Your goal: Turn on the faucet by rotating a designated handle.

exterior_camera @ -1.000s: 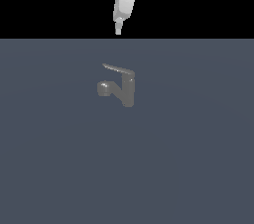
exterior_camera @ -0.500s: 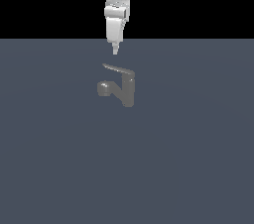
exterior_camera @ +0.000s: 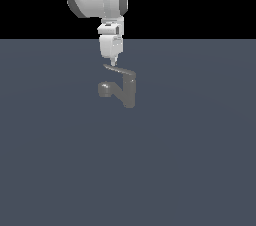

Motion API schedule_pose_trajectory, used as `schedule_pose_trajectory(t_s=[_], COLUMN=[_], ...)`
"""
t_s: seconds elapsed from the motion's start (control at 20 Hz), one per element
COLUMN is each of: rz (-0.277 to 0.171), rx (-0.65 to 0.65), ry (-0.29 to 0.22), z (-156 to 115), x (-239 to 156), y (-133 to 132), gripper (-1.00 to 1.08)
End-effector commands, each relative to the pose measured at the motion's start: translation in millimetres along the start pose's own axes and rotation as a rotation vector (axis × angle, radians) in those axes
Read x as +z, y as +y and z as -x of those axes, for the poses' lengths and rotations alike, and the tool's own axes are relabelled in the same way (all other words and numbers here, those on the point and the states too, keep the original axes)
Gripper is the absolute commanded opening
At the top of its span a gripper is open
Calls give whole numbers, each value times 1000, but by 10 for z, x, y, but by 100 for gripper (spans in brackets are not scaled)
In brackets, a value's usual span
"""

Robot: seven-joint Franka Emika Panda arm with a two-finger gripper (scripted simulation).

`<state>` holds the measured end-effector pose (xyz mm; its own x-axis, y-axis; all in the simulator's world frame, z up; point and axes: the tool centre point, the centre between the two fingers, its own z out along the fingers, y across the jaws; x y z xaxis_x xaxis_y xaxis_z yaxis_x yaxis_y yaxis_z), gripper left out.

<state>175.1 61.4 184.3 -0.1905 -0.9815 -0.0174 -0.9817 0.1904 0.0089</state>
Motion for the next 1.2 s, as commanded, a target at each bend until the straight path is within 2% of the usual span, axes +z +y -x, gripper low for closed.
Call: schedule_pose_trajectory(t_s=[0.0,0.45,1.15], rz=[-6,-8,-8], rx=[18,29,29], ry=[10,17,17], z=[24,46,106], x=[63,114,119], y=[-28,-41,244], gripper=[-100,-100,-100])
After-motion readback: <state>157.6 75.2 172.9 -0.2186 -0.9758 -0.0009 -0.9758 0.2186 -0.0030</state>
